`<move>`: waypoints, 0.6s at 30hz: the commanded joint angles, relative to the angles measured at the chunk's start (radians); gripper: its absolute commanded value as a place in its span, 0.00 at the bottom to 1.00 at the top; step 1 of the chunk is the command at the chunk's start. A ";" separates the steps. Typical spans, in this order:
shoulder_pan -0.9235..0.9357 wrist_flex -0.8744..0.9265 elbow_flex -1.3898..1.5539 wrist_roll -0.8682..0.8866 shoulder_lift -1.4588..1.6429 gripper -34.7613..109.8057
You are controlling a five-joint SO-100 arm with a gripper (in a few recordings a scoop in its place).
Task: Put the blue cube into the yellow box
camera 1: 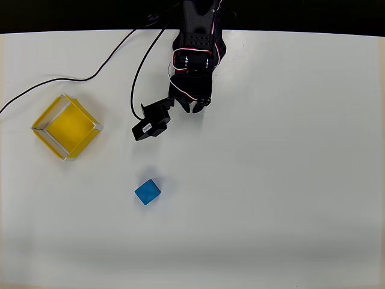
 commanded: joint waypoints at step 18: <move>0.071 -0.350 -0.107 0.066 -0.141 0.39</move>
